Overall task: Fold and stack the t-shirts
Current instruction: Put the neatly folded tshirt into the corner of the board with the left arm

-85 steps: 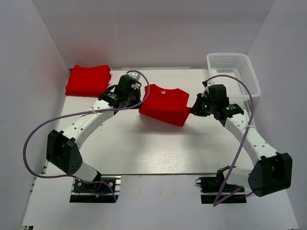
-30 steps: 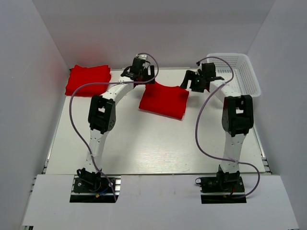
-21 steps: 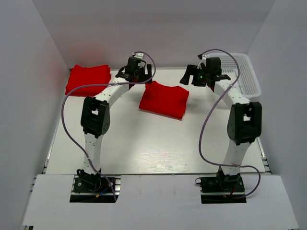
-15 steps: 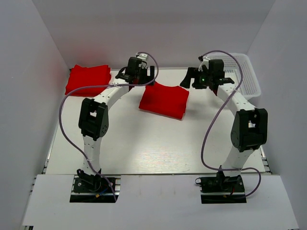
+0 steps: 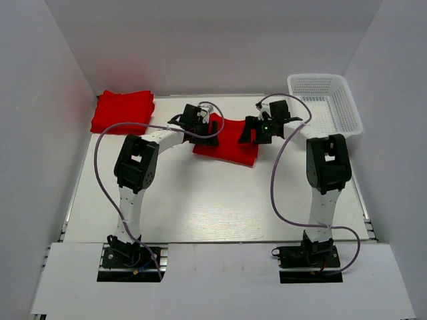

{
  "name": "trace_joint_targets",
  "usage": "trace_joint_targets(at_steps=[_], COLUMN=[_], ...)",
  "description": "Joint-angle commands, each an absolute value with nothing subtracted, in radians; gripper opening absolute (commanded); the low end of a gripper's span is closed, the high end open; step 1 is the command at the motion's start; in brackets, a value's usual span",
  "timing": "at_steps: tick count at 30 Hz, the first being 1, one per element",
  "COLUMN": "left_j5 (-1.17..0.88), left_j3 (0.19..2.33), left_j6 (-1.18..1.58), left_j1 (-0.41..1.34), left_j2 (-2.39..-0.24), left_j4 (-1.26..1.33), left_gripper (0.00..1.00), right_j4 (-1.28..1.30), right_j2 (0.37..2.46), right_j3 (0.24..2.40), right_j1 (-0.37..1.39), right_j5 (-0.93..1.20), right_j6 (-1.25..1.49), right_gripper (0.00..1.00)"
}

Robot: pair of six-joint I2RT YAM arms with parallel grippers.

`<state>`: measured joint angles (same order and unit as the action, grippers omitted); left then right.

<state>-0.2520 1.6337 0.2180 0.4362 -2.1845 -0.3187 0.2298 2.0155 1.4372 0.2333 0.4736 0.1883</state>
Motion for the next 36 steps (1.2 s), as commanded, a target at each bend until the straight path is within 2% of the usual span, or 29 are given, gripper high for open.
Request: trace_joint_targets(at_steps=[1,7,13,14,16,17,22,25,31,36], left_j5=[-0.305,-0.327,-0.301,-0.284,-0.215,-0.186,0.021,0.077,-0.026,-0.016], left_j3=[1.507,1.192,0.958,0.957,0.968,0.983,1.109,1.130,1.106,1.106], left_j6=[0.265,0.330,0.400,0.413,0.432,0.449,0.475,0.476,0.408,0.408], left_j1=[0.439,0.472,0.525,0.537,0.546,0.546,0.546,0.537,0.546,0.537], left_j2=[-2.125,-1.958,-1.671,-1.639,-1.582,-1.544,-1.509,-1.532,-1.615,-1.715], left_j4=[-0.279,-0.235,-0.308,-0.322,-0.386,-0.411,-0.569,-0.609,-0.445,-0.381], left_gripper=[0.81,0.77,0.79,0.81,0.98,1.00,1.00,1.00,1.00,1.00], right_j4=[0.186,0.137,0.133,0.150,0.188,0.198,0.262,0.285,0.275,0.291], right_j2=[2.028,1.948,1.699,1.680,1.622,1.608,1.514,1.473,1.364,1.321], right_j3=[1.418,1.166,0.931,0.892,0.887,0.893,0.954,0.982,0.971,0.963], right_j1=[0.252,0.278,0.328,0.333,0.347,0.351,0.364,0.364,0.361,0.357], right_j5=[0.502,0.479,0.413,0.400,0.397,0.397,0.390,0.364,0.311,0.273], right_j6=[0.202,0.212,0.212,0.207,0.199,0.195,0.173,0.164,0.179,0.186], right_gripper=[0.91,0.91,0.91,0.91,0.91,0.91,0.91,0.91,0.91,0.91])
